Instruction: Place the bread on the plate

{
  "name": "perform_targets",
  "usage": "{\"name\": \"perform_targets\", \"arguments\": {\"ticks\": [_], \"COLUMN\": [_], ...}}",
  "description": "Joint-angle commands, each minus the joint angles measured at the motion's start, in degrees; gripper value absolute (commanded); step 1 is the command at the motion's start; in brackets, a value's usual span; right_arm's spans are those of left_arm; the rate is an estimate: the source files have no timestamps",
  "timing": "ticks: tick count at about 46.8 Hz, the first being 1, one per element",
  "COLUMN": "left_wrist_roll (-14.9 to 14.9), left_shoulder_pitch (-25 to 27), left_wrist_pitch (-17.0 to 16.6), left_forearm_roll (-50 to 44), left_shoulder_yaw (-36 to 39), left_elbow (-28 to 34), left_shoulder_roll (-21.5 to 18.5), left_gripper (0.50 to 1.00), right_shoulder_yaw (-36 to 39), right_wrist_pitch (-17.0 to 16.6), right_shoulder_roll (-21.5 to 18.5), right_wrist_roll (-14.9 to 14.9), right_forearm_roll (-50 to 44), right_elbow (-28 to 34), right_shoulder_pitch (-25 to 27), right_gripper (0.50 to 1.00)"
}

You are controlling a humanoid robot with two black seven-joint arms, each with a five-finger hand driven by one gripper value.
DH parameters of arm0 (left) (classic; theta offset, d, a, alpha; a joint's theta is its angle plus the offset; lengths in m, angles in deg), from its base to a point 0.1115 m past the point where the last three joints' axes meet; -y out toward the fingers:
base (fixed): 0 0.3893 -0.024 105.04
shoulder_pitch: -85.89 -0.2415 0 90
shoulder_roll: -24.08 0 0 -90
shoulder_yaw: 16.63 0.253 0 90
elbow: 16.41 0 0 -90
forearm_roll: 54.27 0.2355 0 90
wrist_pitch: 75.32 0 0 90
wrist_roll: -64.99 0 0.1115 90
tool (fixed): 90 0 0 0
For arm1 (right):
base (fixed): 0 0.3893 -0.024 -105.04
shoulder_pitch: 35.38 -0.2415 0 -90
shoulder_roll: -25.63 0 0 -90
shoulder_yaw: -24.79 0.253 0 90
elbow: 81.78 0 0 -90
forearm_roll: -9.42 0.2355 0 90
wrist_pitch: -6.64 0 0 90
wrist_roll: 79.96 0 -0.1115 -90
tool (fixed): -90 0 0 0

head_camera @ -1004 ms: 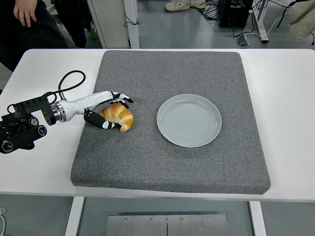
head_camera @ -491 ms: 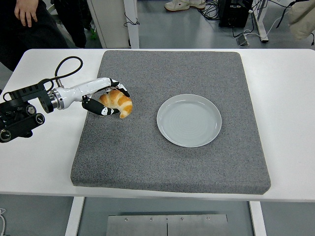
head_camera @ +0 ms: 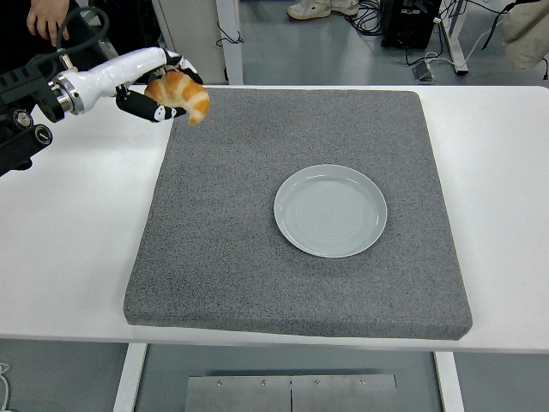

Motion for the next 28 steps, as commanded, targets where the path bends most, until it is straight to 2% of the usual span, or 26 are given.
{"name": "perform_targets", "arguments": {"ticks": [1,17,28], "left_wrist_roll": [-0.1,0.5,0.4], "left_shoulder_pitch": [2.2,8.8,11.6], "left_wrist_pitch": [0.1,0.6,1.3], "left_forearm_roll": [0.0,0.0,0.5], "left_shoulder_yaw": [0.0,-0.1,0.0], "left_elbow": [-0.1,-0.1,-0.1], "left_shoulder_roll": [-0.1,1.0,6.9], "left_gripper": [0.5,0.5,0.5], "right_shoulder_yaw": [0.0,0.0,0.0], "right_wrist_pitch": [-0.1,-0.1,0.0], "right_shoulder_roll": [0.0,0.0,0.0], "right_wrist_roll": [0.0,0.0,0.0], "right_forearm_roll": [0.0,0.0,0.0], "right_elbow": [-0.1,0.0,0.0], "right_shoulder_pitch": [0.0,0.1,0.1], "right_gripper": [1.0,1.0,1.0]}}
